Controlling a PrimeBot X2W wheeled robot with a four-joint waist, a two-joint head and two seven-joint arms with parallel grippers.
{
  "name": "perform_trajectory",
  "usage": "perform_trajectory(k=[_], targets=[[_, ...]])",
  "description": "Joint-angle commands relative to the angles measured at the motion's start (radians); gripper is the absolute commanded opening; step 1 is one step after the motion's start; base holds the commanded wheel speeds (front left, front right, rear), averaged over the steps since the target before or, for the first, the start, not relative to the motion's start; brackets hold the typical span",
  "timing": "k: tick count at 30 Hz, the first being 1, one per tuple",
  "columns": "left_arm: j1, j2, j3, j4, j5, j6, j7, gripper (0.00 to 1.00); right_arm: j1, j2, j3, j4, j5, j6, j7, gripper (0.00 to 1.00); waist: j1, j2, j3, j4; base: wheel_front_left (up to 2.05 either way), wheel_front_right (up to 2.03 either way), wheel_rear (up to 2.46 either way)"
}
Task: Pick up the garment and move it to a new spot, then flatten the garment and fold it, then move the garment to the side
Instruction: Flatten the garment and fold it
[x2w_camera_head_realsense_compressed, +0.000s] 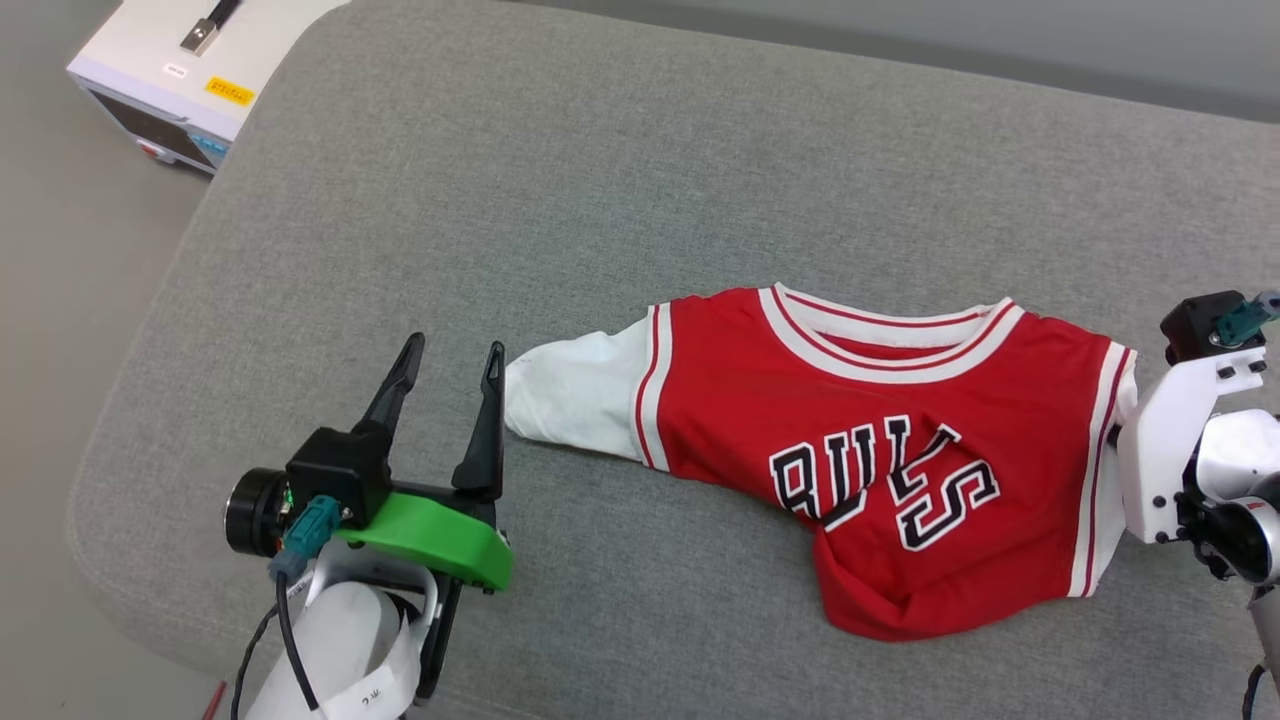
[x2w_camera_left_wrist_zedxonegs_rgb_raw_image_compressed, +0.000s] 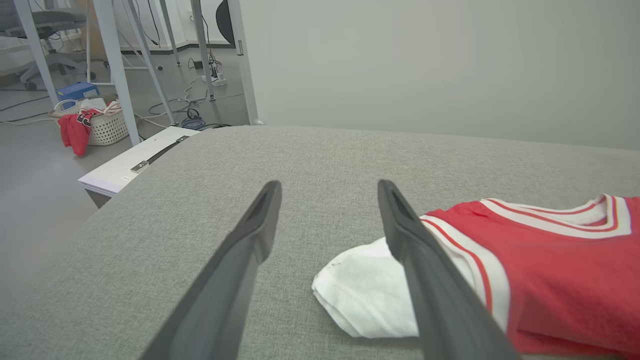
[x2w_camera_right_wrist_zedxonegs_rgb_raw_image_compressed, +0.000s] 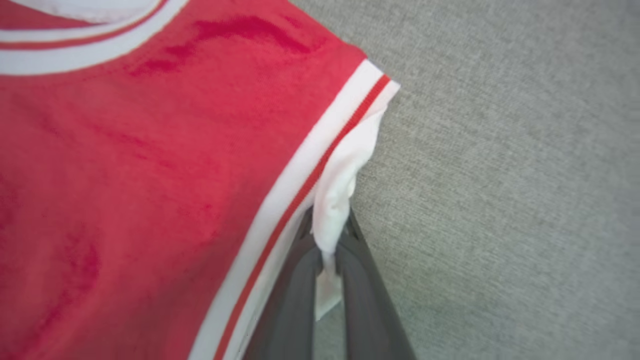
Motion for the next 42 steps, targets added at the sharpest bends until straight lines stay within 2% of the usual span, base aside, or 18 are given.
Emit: perform_trajectory(k=[1,8,17,23,24,25,34,42], targets=[[-0.002,-0.008,0.0,0.007,0.007,-0.007,-0.006,1.0,0.029,-0.013,0.009,0.02,0.0,-0.001,-0.013,0.0,0.0,0.0,-0.038,-0.032,0.0,0.0,0.0],[0.022,-0.01,0.003,0.027,0.011,-0.012,-0.006,1.0,0.071,-0.098,-0.008,-0.039,-0.009,-0.001,-0.058,0.0,0.0,0.0,-0.109,-0.079,0.0,0.0,0.0],[0.031,-0.008,0.002,0.015,0.013,-0.017,-0.006,1.0,0.142,-0.257,-0.113,-0.123,-0.07,-0.001,0.016,0.0,0.0,0.0,-0.103,-0.091,0.0,0.0,0.0],[0.014,-0.013,-0.006,0.016,0.017,-0.024,-0.006,1.0,0.135,-0.265,-0.181,-0.025,-0.126,-0.001,0.01,0.0,0.0,0.0,-0.068,-0.072,0.0,0.0,0.0],[0.013,-0.013,-0.006,0.017,0.017,-0.025,-0.006,1.0,0.13,-0.259,-0.193,-0.004,-0.139,-0.001,-0.004,0.36,0.0,0.0,-0.064,-0.069,0.0,0.0,0.0],[0.011,-0.013,-0.005,0.018,0.017,-0.025,-0.006,1.0,0.122,-0.251,-0.209,0.022,-0.161,-0.001,-0.026,1.0,0.0,0.0,-0.061,-0.067,0.0,0.0,0.0],[0.012,-0.006,-0.005,0.033,0.018,-0.025,-0.006,1.0,0.053,-0.174,-0.213,0.108,-0.249,-0.001,-0.278,1.0,0.0,0.0,-0.084,-0.097,0.0,0.0,0.0],[0.026,-0.006,-0.011,0.041,0.006,-0.029,-0.006,1.0,0.045,-0.106,-0.206,0.03,-0.231,-0.001,-0.461,1.0,0.0,0.0,-0.145,-0.173,0.0,0.0,0.0]])
